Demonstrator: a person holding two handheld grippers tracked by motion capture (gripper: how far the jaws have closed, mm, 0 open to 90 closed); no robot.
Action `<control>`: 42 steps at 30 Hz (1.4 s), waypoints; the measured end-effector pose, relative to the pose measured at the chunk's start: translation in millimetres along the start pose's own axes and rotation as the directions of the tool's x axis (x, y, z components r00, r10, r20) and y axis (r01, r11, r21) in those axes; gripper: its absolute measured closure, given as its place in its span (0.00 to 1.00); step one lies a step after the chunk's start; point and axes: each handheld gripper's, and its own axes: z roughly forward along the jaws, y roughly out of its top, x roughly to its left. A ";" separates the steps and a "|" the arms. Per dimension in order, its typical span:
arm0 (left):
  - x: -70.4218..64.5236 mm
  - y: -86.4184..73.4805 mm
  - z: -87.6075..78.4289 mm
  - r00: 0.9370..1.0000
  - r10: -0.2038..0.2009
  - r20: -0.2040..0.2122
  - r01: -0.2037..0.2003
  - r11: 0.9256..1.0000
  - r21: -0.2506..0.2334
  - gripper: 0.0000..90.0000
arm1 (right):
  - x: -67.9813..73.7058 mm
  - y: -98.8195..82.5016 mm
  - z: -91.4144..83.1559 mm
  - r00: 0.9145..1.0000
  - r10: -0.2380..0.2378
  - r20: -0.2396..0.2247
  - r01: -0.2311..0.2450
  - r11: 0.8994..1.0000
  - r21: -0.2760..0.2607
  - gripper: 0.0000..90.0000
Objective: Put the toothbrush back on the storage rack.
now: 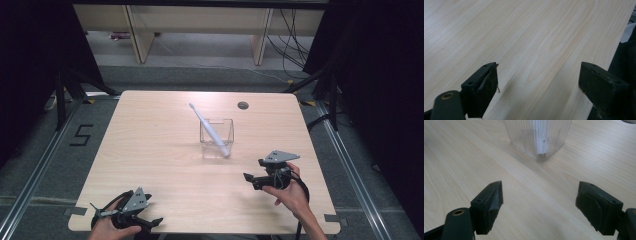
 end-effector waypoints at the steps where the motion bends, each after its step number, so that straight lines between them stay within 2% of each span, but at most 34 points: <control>1: 0.4 -0.1 0.0 1.000 0.002 0.000 -0.002 1.000 0.003 0.17 | 0.9 -1.3 -0.4 1.000 0.001 0.002 -0.001 1.000 0.001 0.25; 3: 0.2 -0.1 0.2 1.000 0.000 0.000 0.000 1.000 0.002 0.17 | 2.1 -3.7 -1.2 1.000 0.018 0.001 -0.018 1.000 0.008 0.25; 4: -0.1 0.0 0.2 1.000 -0.001 0.002 0.001 1.000 0.000 0.17 | 0.7 -4.3 -0.9 1.000 0.001 0.003 -0.001 1.000 0.004 0.25; 5: 0.0 0.1 0.0 1.000 0.002 0.001 -0.002 1.000 0.001 0.17 | 3.9 -6.4 -1.5 0.999 0.044 0.001 -0.044 0.999 0.012 0.25; 6: -0.1 0.2 0.0 1.000 0.001 0.001 -0.001 1.000 0.000 0.17 | 0.5 -7.2 -0.8 1.000 -0.001 0.001 0.001 1.000 -0.002 0.25; 7: 0.5 0.1 -0.3 1.000 0.006 0.000 -0.006 1.000 0.004 0.17 | 2.4 -8.1 -2.2 1.000 0.024 0.001 -0.024 1.000 0.018 0.25; 8: 0.2 -0.1 0.0 1.000 0.000 -0.001 0.000 1.000 0.001 0.17 | 1.0 -9.0 -2.4 1.000 0.004 0.001 -0.004 1.000 0.011 0.25; 9: 0.4 -0.2 0.0 1.000 0.000 -0.001 0.000 1.000 0.003 0.17 | 2.7 -10.4 -3.1 1.000 0.030 0.003 -0.030 1.000 0.008 0.25; 10: 0.3 -0.3 0.0 1.000 0.000 -0.001 0.000 1.000 0.003 0.17 | 1.0 -11.1 -3.8 1.000 0.013 0.000 -0.013 1.000 0.010 0.25; 12: 0.2 -0.1 0.0 1.000 0.001 0.001 -0.001 1.000 0.001 0.17 | 2.1 -13.5 -4.8 0.999 0.035 0.002 -0.035 0.999 0.010 0.25; 13: 0.2 0.0 0.1 1.000 0.001 0.000 -0.001 1.000 0.000 0.17 | 0.4 -14.1 -5.2 1.000 0.017 0.006 -0.017 1.000 0.011 0.25; 14: 0.1 0.0 0.1 1.000 0.000 0.001 0.000 1.000 0.000 0.17 | 1.1 -15.8 -5.8 0.999 0.035 0.008 -0.036 0.999 0.016 0.25; 15: 0.2 -0.1 0.1 1.000 0.001 0.000 -0.001 1.000 0.001 0.17 | -1.2 -17.1 -4.5 1.000 0.013 -0.006 -0.013 1.000 0.007 0.25; 16: 0.1 -0.1 0.2 1.000 -0.001 -0.002 0.001 1.000 0.001 0.17 | 1.6 -18.8 -6.3 0.999 0.049 0.011 -0.049 0.999 0.015 0.25; 18: 0.4 -0.2 0.0 1.000 0.000 -0.002 0.000 1.000 0.003 0.17 | -0.4 -20.6 -7.3 1.000 0.019 0.015 -0.019 1.000 0.016 0.25; 19: 0.4 -0.2 0.0 1.000 0.000 -0.001 0.000 1.000 0.004 0.17 | 1.2 -22.3 -7.7 0.999 0.037 0.015 -0.037 0.999 0.015 0.25; 20: 0.3 -0.2 0.1 1.000 0.000 -0.002 0.000 1.000 0.003 0.17 | 0.1 -23.3 -8.2 1.000 0.022 0.012 -0.022 1.000 0.014 0.25; 22: 0.4 -0.2 0.0 1.000 0.001 -0.001 -0.001 1.000 0.004 0.17 | 2.7 -26.0 -9.1 0.999 0.043 0.010 -0.043 0.999 0.009 0.25; 29: 0.4 -0.3 0.1 1.000 0.001 -0.001 -0.001 1.000 0.004 0.17 | 3.5 -32.9 -13.4 0.999 0.026 0.028 -0.027 0.999 0.029 0.25; 30: 0.3 -0.3 0.2 1.000 0.000 -0.001 0.000 1.000 0.004 0.17 | 5.6 -34.2 -14.5 0.998 0.049 0.032 -0.050 0.998 0.035 0.25; 31: 0.7 -0.3 0.6 1.000 0.001 0.001 -0.001 1.000 0.004 0.17 | 3.3 -35.0 -14.0 1.000 0.009 0.029 -0.010 1.000 0.022 0.25; 32: 0.7 -0.3 0.6 1.000 0.002 0.001 -0.002 1.000 0.004 0.17 | 4.9 -36.0 -14.7 0.999 0.027 0.031 -0.028 0.999 0.030 0.25; 33: 0.6 -0.3 0.6 1.000 0.001 0.001 -0.001 1.000 0.004 0.17 | 4.0 -36.8 -16.0 0.999 0.005 0.038 -0.007 0.999 0.035 0.25; 34: 0.6 -0.3 0.6 1.000 0.001 0.001 -0.001 1.000 0.004 0.17 | 4.9 -38.0 -16.2 0.999 0.020 0.031 -0.021 0.999 0.040 0.25; 35: 0.6 -0.3 0.6 1.000 0.001 0.000 -0.001 1.000 0.004 0.17 | 4.7 -39.0 -16.5 0.999 0.011 0.032 -0.012 1.000 0.029 0.25; 36: 0.6 -0.3 0.7 1.000 0.001 0.000 -0.001 1.000 0.004 0.17 | 6.5 -39.8 -17.9 0.999 0.033 0.031 -0.034 0.999 0.034 0.25; 38: 0.4 -0.4 0.8 1.000 0.001 0.002 -0.001 1.000 0.005 0.17 | 6.8 -41.1 -19.7 0.999 0.030 0.034 -0.032 0.999 0.038 0.24; 41: 0.5 -0.4 0.8 1.000 0.001 0.002 -0.001 1.000 0.005 0.17 | 6.4 -45.0 -20.2 0.999 0.013 0.030 -0.014 0.998 0.054 0.23; 42: 0.5 -0.4 0.9 1.000 0.001 0.002 -0.001 1.000 0.005 0.17 | 5.8 -46.1 -20.5 0.999 -0.014 0.044 0.012 0.998 0.058 0.22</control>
